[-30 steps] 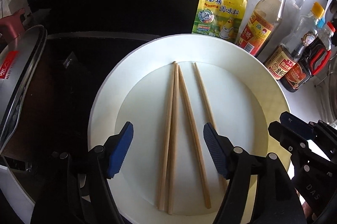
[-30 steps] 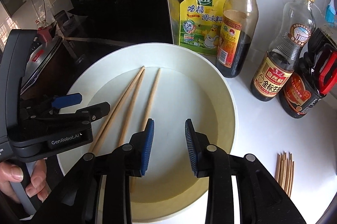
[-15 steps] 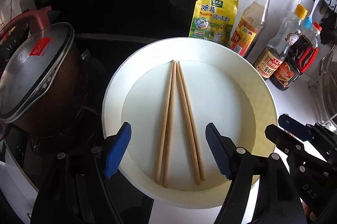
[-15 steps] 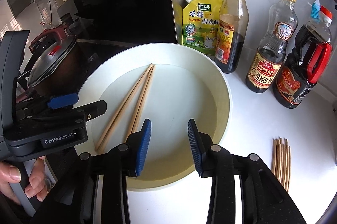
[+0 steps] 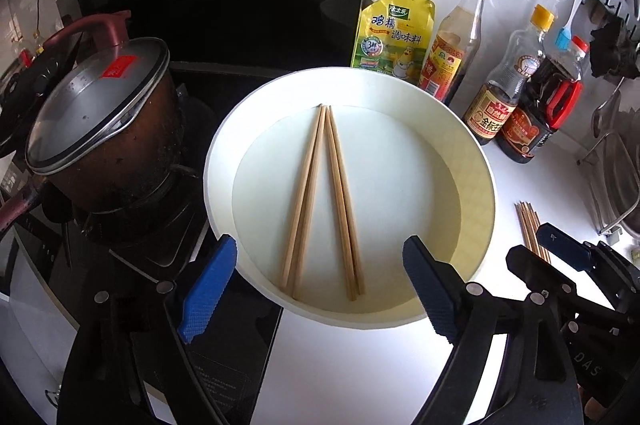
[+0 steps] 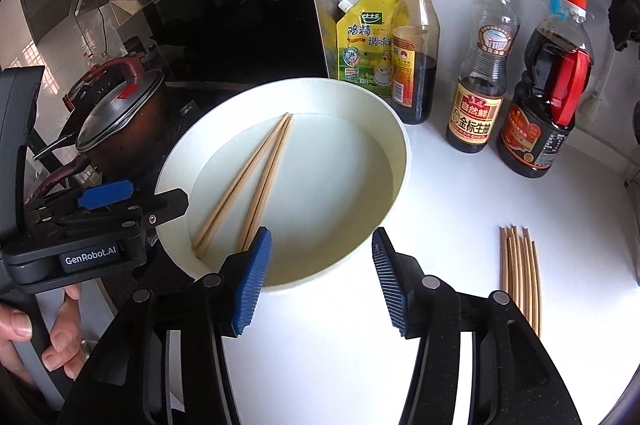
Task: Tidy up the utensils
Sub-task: 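Withdraw the right tool from the basin back toward the chopstick bundle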
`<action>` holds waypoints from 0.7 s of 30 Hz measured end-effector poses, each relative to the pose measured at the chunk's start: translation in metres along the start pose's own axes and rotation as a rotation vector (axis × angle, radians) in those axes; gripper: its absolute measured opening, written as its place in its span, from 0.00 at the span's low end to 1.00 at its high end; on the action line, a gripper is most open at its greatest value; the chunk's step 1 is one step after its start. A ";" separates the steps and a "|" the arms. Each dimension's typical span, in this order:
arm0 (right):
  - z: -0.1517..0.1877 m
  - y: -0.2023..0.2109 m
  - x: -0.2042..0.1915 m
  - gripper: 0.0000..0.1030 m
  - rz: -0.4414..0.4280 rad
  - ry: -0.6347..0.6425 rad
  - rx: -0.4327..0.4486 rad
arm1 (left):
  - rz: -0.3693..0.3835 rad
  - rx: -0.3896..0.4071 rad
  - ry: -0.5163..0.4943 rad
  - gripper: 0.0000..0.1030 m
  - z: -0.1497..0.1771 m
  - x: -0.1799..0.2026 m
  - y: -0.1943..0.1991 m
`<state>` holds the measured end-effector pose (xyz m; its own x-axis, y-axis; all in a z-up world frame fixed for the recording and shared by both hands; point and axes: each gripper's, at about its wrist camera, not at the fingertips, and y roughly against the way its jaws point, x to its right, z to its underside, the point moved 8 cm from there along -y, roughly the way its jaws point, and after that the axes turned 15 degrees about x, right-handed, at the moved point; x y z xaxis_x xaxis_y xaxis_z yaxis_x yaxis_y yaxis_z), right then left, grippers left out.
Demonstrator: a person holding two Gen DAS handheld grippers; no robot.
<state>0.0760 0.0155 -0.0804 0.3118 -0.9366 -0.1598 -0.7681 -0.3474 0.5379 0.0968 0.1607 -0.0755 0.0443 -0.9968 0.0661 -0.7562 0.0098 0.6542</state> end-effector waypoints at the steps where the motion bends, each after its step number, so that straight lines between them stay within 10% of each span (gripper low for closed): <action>1: 0.003 0.004 0.003 0.50 0.002 -0.005 0.000 | 0.001 -0.003 -0.003 0.83 0.002 0.003 0.002; 21: 0.052 0.083 0.106 0.58 0.140 -0.117 0.000 | 0.129 -0.034 -0.121 0.88 0.043 0.115 0.023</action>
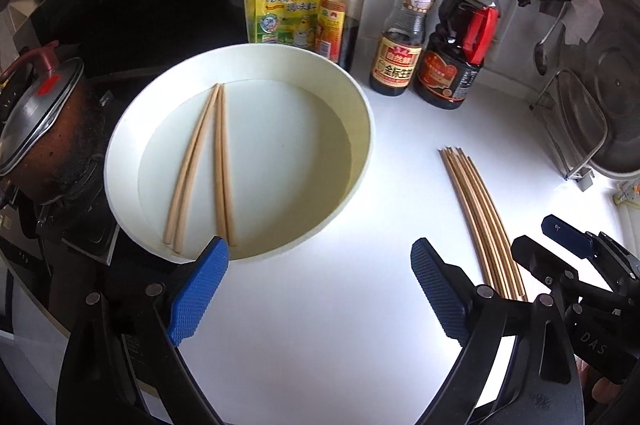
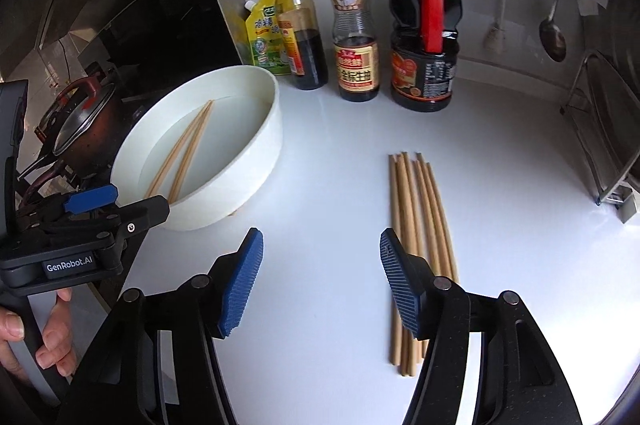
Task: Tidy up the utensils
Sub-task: 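Withdraw the right tool from the basin back toward the chopstick bundle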
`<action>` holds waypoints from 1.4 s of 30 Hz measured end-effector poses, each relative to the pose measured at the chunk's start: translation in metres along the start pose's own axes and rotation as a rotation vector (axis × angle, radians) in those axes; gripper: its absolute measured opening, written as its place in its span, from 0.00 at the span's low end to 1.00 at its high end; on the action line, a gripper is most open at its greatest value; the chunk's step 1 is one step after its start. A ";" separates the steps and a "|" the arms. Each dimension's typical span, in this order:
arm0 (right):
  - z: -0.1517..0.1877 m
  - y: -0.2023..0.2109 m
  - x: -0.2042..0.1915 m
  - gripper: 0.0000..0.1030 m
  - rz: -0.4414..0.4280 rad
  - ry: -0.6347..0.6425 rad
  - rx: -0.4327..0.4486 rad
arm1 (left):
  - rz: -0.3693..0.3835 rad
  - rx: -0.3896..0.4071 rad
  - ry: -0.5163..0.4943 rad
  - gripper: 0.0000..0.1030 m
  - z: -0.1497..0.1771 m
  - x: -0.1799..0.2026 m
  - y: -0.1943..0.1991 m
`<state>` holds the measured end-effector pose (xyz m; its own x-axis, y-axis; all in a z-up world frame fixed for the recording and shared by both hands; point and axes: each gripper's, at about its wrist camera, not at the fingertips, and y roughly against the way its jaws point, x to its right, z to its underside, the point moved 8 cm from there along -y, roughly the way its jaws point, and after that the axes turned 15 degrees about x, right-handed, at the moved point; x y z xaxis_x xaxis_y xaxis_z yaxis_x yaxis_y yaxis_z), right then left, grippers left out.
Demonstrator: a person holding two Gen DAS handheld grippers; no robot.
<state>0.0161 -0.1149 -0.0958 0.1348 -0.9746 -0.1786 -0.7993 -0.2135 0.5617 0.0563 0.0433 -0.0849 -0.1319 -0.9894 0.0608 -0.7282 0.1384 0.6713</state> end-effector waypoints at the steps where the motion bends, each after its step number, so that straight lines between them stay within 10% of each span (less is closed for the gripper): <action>1: 0.002 0.003 0.009 0.58 0.014 -0.005 0.001 | 0.008 0.000 -0.007 0.88 0.001 0.007 0.000; 21: 0.054 0.005 0.136 0.59 0.173 -0.070 -0.052 | 0.138 -0.085 -0.069 0.89 0.039 0.123 -0.052; 42: 0.069 -0.057 0.143 0.59 0.132 0.040 -0.095 | 0.028 -0.116 -0.020 0.89 0.064 0.115 -0.090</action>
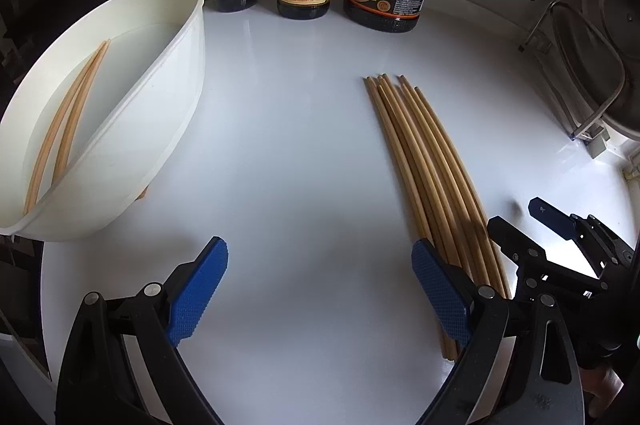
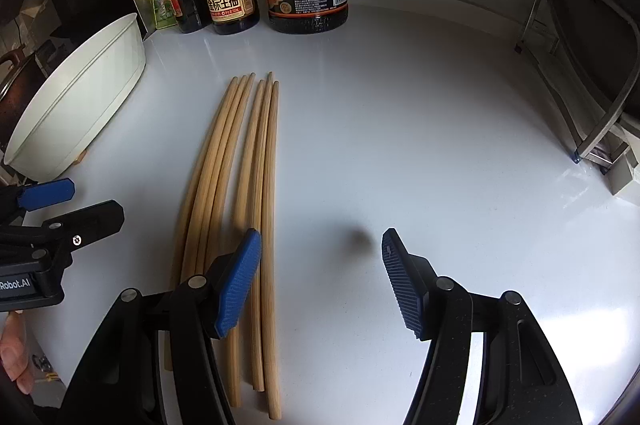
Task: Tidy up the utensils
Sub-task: 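Withdraw the right tool from the basin back toward the chopstick bundle, then close the right tool on a single wooden chopstick beside the bundle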
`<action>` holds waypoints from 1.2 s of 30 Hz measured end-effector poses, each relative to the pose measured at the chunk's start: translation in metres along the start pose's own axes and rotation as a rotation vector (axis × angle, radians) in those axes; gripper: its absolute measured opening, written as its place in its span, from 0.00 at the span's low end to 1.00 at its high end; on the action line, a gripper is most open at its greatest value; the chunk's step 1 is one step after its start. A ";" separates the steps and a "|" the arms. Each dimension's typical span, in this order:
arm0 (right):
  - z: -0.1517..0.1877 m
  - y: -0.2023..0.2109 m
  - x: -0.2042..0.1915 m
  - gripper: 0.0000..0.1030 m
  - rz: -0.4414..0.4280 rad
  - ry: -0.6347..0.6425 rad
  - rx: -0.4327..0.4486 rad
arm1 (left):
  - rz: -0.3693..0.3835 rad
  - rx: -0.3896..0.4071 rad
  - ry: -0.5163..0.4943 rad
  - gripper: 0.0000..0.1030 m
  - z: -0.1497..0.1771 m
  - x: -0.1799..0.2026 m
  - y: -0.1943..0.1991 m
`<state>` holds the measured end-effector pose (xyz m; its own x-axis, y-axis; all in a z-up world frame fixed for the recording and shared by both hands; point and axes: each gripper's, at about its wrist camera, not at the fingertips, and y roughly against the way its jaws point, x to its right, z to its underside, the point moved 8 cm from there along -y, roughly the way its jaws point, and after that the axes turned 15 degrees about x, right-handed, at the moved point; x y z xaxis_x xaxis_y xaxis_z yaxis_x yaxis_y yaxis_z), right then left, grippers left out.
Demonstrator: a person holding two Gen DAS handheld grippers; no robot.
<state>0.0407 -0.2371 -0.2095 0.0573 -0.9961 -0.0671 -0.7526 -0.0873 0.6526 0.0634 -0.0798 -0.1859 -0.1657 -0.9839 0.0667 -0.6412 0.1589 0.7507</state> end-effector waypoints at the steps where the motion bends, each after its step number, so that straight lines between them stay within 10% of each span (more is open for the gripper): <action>1: 0.001 -0.001 0.000 0.59 -0.002 0.002 0.001 | 0.000 -0.001 0.002 0.89 0.000 -0.001 0.000; 36: 0.006 -0.003 0.031 0.58 0.031 0.031 0.026 | -0.012 -0.013 -0.057 0.89 0.007 0.034 -0.030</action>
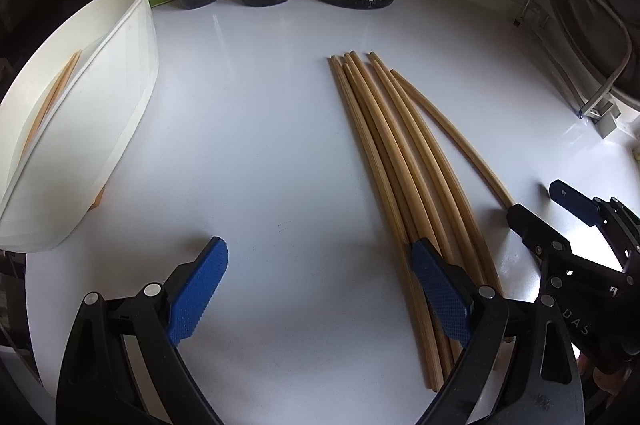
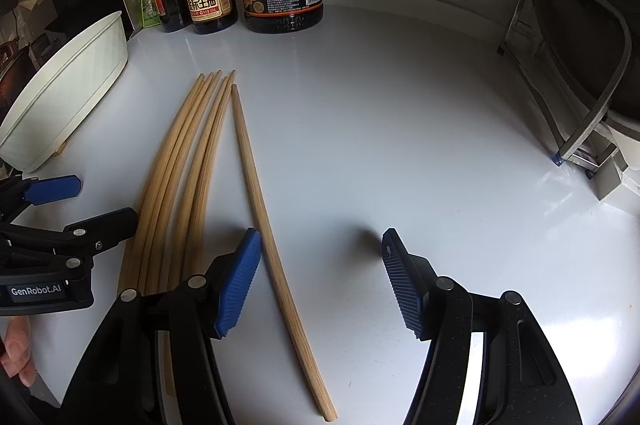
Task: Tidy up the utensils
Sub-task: 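Close the right tool on a single wooden chopstick beside the bundle, then carry the chopstick with the right tool into the white basin and open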
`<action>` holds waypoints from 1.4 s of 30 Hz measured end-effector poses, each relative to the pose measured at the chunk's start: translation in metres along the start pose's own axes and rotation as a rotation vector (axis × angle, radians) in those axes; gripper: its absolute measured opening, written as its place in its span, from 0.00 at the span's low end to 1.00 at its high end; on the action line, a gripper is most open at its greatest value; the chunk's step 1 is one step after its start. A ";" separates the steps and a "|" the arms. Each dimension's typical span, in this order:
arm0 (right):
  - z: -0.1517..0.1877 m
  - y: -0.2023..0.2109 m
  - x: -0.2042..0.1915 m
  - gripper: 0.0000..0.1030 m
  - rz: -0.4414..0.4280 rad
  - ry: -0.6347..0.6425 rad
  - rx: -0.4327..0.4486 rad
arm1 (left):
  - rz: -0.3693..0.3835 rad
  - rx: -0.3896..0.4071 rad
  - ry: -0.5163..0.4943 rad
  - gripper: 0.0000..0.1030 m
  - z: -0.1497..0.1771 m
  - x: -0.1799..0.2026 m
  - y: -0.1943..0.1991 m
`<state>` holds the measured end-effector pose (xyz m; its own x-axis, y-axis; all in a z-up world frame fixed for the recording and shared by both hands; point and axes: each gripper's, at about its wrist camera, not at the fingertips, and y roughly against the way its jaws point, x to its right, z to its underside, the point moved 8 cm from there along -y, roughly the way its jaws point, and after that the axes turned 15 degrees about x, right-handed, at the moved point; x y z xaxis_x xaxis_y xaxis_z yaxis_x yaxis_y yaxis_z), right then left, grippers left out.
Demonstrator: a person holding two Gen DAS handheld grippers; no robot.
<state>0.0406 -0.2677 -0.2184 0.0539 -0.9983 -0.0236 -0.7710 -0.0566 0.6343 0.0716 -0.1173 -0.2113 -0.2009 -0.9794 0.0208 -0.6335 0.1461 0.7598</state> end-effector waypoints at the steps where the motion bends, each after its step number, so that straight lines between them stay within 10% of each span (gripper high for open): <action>1: 0.000 0.000 0.000 0.58 -0.001 -0.001 0.001 | -0.005 0.001 0.000 0.90 0.000 0.000 -0.001; 16: -0.007 -0.006 -0.009 0.58 -0.026 0.041 0.022 | -0.048 0.009 -0.014 0.90 -0.003 -0.012 -0.007; 25: -0.007 -0.006 -0.019 0.45 -0.063 0.065 0.029 | -0.012 0.035 -0.052 0.54 -0.012 0.002 -0.003; 31: -0.006 -0.002 -0.034 0.09 -0.096 0.105 0.023 | 0.011 0.038 -0.086 0.10 -0.014 0.012 -0.001; 42: -0.010 0.003 -0.033 0.06 -0.111 0.006 -0.001 | 0.048 -0.002 -0.049 0.07 -0.014 0.005 0.004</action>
<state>0.0428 -0.2345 -0.2074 0.1431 -0.9857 -0.0889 -0.7596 -0.1669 0.6286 0.0787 -0.1241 -0.1987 -0.2675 -0.9632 0.0254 -0.6208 0.1924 0.7600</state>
